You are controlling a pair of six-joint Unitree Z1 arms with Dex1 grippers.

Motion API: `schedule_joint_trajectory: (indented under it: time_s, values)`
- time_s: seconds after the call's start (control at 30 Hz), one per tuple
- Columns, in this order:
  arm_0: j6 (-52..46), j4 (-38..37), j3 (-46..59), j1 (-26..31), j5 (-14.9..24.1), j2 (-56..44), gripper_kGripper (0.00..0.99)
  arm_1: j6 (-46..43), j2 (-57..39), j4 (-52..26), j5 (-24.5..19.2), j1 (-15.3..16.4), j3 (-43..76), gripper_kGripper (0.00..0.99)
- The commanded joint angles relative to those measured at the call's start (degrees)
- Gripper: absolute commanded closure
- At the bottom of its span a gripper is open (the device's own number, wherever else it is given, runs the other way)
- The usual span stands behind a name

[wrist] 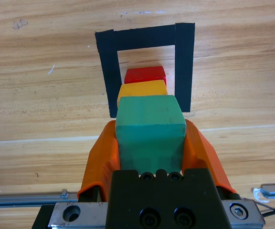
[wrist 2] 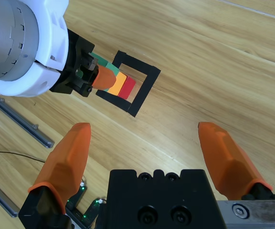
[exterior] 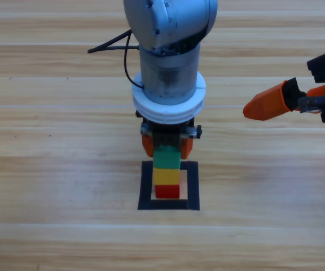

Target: Stack the blocks in the rectangular block: red at the bottom, yellow in the middle, green on top

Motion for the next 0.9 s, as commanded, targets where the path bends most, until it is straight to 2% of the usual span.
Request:
schedule_joint_trajectory:
  time_s: [0.03, 0.07, 0.1, 0.13, 0.5, 0.67, 0.77, 0.9]
  values:
    - [-0.2, 0.1, 0.7, -1.1, 0.9, 2.1, 0.395, 0.0, 1.9, -0.5, 1.3, -1.6, 1.8, 0.000]
    - [-0.3, 0.1, 0.8, -1.1, 0.8, 1.9, 0.183, 0.0, 1.9, -0.5, 1.3, -1.6, 1.8, 0.000]
    - [-0.3, 0.2, 0.7, -1.2, 0.9, 1.8, 0.030, 0.0, 1.9, -0.5, 1.3, -1.6, 1.8, 0.000]
    - [-0.4, 0.2, 0.6, -1.2, 0.8, 1.8, 0.001, 0.0, 1.9, -0.5, 1.3, -1.6, 1.8, 0.000]
    - [-1.5, 0.4, 0.1, -1.2, 1.9, -2.0, 0.000, -4.6, -1.0, -0.2, 1.2, -2.2, 2.4, 0.000]
    - [-2.7, 0.5, -1.2, -1.6, 3.9, -12.6, 0.000, -7.6, -4.0, -2.8, -2.1, -2.2, 4.7, 0.000]
    - [-4.7, 0.4, 0.3, -4.7, 8.1, -21.8, 0.000, -8.7, -1.4, -2.0, -0.1, -2.2, 4.3, 0.000]
    - [-7.2, 0.1, 5.5, -13.8, 17.5, -31.0, 0.000, -9.6, 0.2, -0.7, 0.7, -2.2, 3.2, 0.001]
